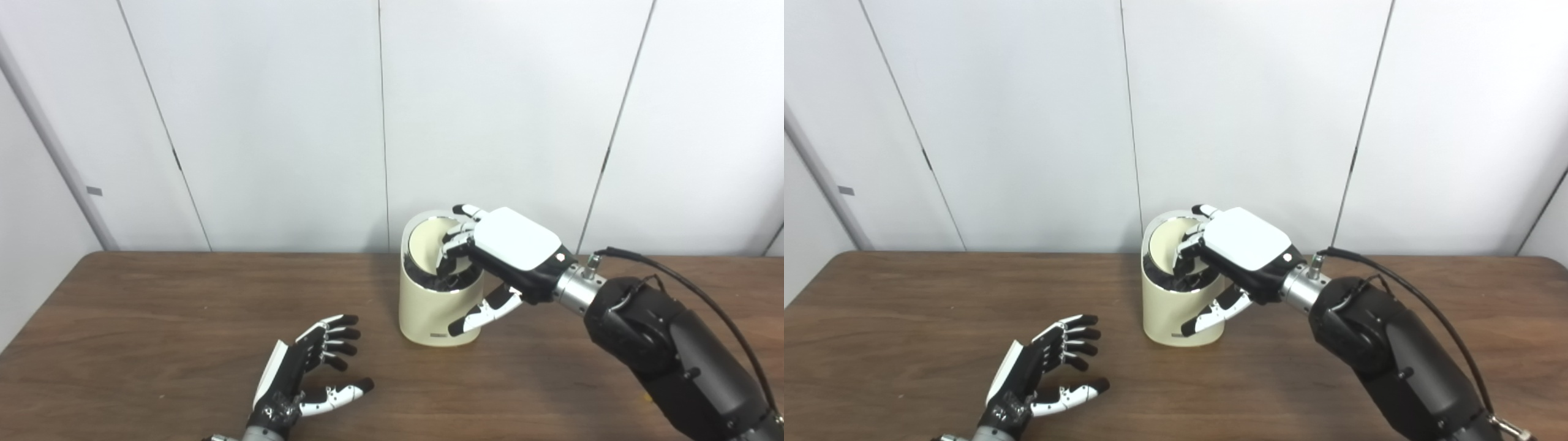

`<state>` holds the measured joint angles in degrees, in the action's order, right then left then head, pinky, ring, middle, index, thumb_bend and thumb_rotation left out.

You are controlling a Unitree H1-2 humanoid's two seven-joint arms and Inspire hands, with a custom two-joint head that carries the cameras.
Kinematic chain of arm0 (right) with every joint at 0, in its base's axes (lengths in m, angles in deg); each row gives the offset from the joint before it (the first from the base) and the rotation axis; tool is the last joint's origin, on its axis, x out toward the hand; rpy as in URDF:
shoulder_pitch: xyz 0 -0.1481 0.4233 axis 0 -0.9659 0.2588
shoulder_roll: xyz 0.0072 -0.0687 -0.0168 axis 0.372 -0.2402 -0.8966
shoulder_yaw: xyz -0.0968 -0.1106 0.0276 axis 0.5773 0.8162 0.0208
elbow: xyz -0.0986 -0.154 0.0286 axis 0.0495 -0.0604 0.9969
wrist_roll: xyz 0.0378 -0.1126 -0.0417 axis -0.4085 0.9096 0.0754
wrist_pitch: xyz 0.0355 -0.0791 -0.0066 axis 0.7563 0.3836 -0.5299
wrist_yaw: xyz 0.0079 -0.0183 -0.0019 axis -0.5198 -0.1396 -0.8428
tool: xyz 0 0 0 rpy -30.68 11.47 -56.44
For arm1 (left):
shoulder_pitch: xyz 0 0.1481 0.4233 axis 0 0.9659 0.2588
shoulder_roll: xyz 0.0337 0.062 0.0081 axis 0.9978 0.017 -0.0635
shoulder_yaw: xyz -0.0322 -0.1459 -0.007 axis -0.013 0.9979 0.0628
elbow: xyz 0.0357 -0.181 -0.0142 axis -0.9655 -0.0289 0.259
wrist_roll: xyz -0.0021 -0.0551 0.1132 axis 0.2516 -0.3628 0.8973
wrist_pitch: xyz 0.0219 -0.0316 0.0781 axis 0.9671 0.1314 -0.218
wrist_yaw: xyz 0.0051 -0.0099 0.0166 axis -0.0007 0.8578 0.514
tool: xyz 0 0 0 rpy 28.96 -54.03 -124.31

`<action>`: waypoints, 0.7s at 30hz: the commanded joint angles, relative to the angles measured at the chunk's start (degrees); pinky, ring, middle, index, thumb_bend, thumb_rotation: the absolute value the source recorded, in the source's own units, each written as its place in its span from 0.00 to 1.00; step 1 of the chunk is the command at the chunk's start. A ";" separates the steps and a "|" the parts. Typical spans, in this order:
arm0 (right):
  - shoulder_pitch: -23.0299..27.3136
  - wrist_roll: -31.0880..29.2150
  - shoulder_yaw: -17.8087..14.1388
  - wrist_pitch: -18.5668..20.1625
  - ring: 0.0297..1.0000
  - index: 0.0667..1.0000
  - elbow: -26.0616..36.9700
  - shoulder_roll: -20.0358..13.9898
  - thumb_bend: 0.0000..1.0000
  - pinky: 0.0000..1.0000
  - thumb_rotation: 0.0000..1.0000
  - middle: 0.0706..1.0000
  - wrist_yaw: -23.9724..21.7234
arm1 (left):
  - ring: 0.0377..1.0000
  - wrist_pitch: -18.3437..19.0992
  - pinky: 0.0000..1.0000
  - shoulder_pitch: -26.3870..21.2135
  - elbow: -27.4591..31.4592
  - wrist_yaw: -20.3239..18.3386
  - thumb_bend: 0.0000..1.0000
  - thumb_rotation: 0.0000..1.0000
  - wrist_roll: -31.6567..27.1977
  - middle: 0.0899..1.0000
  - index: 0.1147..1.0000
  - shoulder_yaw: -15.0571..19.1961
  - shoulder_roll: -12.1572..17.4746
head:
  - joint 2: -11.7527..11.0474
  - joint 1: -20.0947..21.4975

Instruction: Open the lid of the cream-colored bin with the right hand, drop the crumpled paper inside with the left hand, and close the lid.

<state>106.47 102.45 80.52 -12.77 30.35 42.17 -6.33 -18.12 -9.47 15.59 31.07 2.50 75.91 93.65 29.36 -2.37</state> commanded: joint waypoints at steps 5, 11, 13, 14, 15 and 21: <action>0.69 -4.20 -5.07 4.61 0.78 0.54 2.65 1.58 0.60 0.96 0.53 0.55 -0.04 | 0.65 -1.11 0.56 -2.16 0.64 0.07 0.69 0.00 -0.36 0.71 0.76 0.09 0.25 | 0.07 0.02; 0.77 -5.48 -9.83 7.76 0.77 0.58 3.31 2.96 0.56 0.92 0.48 0.58 2.26 | 0.65 -1.15 0.56 -2.23 0.73 -0.18 0.69 0.00 -0.63 0.71 0.77 0.05 0.37 | 0.26 -0.01; 0.37 -5.82 -11.18 8.78 0.77 0.59 3.64 3.46 0.58 0.93 0.50 0.60 3.04 | 0.65 -1.07 0.56 -2.23 0.74 -0.15 0.69 0.00 -0.50 0.71 0.77 0.02 0.40 | 0.28 0.08; 0.21 -5.82 -11.53 9.03 0.78 0.59 3.77 3.57 0.59 0.91 0.51 0.61 3.36 | 0.65 -1.08 0.56 -2.23 0.72 -0.13 0.69 0.00 -0.45 0.71 0.77 0.01 0.40 | 0.28 0.08; -0.13 -5.39 -11.86 9.02 0.78 0.60 3.91 3.47 0.59 0.90 0.52 0.62 4.12 | 0.65 -1.11 0.56 -2.27 0.65 -0.12 0.69 0.00 -0.43 0.71 0.76 0.00 0.40 | 0.28 0.08; -2.33 -5.17 -12.48 8.27 0.72 0.72 4.67 2.32 0.61 0.57 0.54 0.74 5.54 | 0.65 -1.39 0.56 -2.37 0.53 -0.02 0.69 0.00 -0.23 0.71 0.76 -0.07 0.47 | 0.38 0.11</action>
<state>102.97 98.04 69.18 -3.72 33.48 45.44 -2.67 -18.13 -10.14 15.40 30.99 2.42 75.81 93.79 29.71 -2.20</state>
